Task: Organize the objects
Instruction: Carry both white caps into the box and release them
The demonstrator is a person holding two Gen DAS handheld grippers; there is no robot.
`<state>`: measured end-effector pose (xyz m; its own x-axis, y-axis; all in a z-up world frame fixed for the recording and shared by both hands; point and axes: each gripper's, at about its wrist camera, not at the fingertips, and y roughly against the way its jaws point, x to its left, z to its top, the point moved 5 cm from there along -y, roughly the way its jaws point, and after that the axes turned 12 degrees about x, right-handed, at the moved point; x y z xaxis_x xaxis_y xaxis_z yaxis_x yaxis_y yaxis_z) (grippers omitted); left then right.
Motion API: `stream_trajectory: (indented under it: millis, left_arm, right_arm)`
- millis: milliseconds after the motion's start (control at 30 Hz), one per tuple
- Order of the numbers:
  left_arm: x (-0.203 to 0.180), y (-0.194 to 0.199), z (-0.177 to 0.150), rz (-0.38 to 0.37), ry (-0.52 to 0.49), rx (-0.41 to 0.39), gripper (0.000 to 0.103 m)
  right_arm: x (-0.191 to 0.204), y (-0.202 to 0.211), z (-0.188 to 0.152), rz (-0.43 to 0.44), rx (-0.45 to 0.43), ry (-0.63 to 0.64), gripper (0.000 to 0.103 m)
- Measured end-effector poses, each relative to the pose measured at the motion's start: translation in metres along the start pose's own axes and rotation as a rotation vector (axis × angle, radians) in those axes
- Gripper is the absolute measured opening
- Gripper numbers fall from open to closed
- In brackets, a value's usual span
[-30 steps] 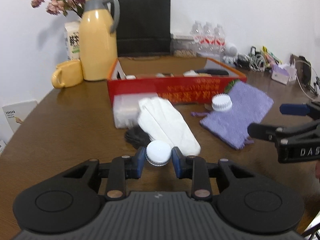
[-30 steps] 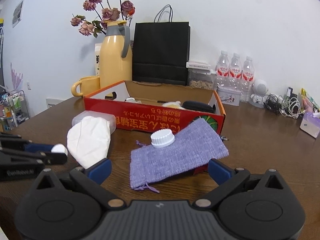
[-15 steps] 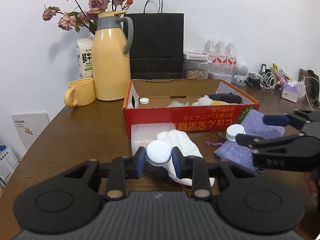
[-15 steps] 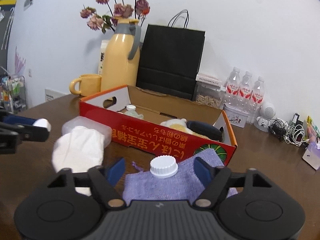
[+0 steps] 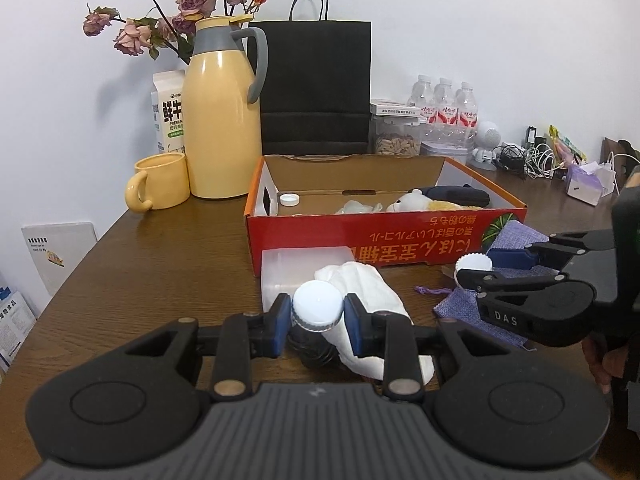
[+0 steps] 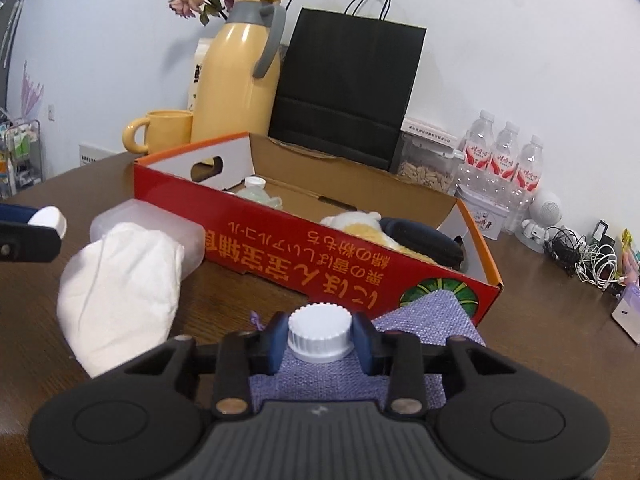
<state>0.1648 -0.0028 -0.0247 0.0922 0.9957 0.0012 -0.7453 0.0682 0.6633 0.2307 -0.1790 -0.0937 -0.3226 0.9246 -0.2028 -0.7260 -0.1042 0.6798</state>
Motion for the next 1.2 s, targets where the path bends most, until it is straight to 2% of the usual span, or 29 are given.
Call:
stream_trajectory:
  millis: [333,533,900,1200]
  left_arm:
    - [0.000,-0.005,0.006,-0.002,-0.005,-0.005,0.030]
    - [0.001,-0.009,0.021,0.006,0.006,-0.027,0.030]
    - [0.002,-0.026,0.086,0.006,0.052,-0.104,0.030]
    - [-0.001,-0.063,0.129,0.006,0.075,-0.111,0.030]
  right_arm:
    - [-0.001,0.010,0.005,0.014,-0.052,-0.005,0.034]
    - [-0.001,0.022,0.021,0.023,-0.103,-0.011,0.034]
    - [-0.005,0.028,0.067,0.063,-0.190,-0.078,0.034]
    - [-0.010,0.005,0.111,0.067,-0.214,-0.099,0.034]
